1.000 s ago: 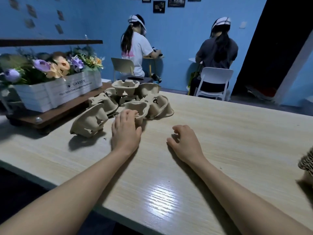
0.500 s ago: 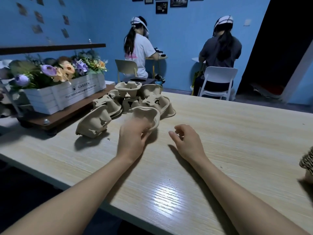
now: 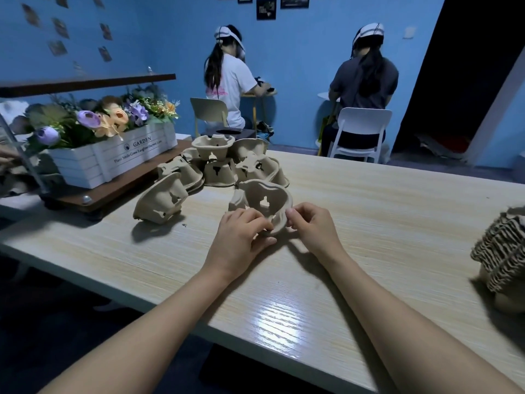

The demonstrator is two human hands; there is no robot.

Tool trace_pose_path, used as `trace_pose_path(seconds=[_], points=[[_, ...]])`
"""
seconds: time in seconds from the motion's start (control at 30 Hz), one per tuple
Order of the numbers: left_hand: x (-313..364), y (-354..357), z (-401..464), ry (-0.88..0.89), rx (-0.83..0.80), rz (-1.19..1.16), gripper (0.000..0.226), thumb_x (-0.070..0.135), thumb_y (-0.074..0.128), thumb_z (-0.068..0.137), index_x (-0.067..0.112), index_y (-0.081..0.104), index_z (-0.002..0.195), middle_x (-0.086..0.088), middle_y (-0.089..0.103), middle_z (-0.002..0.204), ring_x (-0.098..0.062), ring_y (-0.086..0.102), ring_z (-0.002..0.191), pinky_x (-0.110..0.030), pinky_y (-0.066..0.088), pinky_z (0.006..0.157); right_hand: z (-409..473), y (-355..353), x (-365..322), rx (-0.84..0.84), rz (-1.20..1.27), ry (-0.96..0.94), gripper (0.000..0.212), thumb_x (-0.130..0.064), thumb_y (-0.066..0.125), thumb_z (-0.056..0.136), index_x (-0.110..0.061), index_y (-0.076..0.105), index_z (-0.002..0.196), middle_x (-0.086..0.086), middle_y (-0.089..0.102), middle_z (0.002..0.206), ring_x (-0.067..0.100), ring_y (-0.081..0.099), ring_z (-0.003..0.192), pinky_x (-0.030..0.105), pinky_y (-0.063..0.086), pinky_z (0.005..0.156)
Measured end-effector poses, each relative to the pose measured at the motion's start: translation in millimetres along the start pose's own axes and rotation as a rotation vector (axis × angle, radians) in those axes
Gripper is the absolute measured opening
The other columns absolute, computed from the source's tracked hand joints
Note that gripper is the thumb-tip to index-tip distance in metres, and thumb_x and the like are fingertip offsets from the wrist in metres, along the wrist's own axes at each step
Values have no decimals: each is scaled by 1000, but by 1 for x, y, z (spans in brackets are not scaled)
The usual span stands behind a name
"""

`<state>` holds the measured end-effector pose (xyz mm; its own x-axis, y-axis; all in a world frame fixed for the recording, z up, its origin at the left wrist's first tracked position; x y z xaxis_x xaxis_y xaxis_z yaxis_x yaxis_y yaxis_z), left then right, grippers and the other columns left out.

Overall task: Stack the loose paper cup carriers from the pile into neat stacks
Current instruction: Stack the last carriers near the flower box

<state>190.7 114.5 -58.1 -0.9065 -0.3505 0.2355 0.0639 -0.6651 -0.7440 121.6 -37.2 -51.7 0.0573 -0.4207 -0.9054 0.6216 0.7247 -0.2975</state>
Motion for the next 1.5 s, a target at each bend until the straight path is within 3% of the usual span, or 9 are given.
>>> trace_pose_path(seconds=[0.1,0.23,0.4,0.6,0.8,0.93,1.1,1.27,1.5], points=[[3,-1,0,6,-20,6,36,50,48,85,21,68,88,8,60,89,-12,50,87,-25,32,79,-3,-2,-1,-22,73,26,22,-10,61,88,-14,61,67,0,62,63,15,58,63,36,49,69],[5,-5,0,-22,2,-101,34,42,47,88,16,68,90,4,60,91,-14,53,87,-32,46,74,-9,-6,-5,-38,111,58,22,-6,58,90,-14,56,69,3,58,67,14,53,65,24,46,65],[6,-14,14,-272,123,-171,20,24,56,91,16,63,107,0,51,105,-18,51,99,-28,42,83,-13,-30,-5,-28,167,167,22,-6,49,95,-10,48,74,17,54,80,27,51,76,47,49,75],[27,-9,48,-479,-42,-404,34,20,51,95,6,50,126,-14,47,125,-23,53,107,-28,39,92,-21,-77,-26,-42,276,171,25,-2,42,97,-10,43,74,11,52,76,15,53,67,16,52,65],[71,-14,76,-432,10,-573,18,12,46,96,8,64,96,-11,66,90,-29,60,89,-36,45,80,-29,-128,-55,-30,256,142,19,-7,43,98,-10,46,79,12,55,81,16,55,70,20,52,66],[108,-21,93,-412,-5,-721,19,18,51,95,14,62,81,0,60,70,-14,53,69,-31,42,70,-38,-170,-75,107,142,160,13,-10,47,97,-8,49,84,11,60,80,17,58,67,25,48,65],[166,-24,107,-322,-80,-903,24,24,57,93,20,62,69,6,58,62,2,50,55,-9,40,55,-56,-223,-97,333,1,134,8,-8,56,92,-7,56,84,8,60,73,17,54,63,25,47,59],[218,-15,112,-268,-139,-903,25,28,57,92,16,64,72,6,60,62,5,52,52,-5,38,51,-82,-270,-96,524,-159,125,7,-13,62,88,-7,64,87,6,63,74,15,54,60,32,46,61],[271,9,111,-344,-157,-993,20,19,64,87,14,61,68,2,57,64,-11,49,63,-25,41,62,-108,-314,-78,644,-272,176,13,-18,61,88,-19,69,78,0,67,76,17,56,70,36,46,68]])
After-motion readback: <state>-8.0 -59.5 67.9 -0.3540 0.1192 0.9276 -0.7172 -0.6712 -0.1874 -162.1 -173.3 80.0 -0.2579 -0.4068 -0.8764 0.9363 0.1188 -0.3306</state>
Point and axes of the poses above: each hand's wrist, its own z-axis towards the middle knuckle, its own y-axis out of the palm, x = y × z, the point moved 2 cm from there along z, towards the middle knuckle
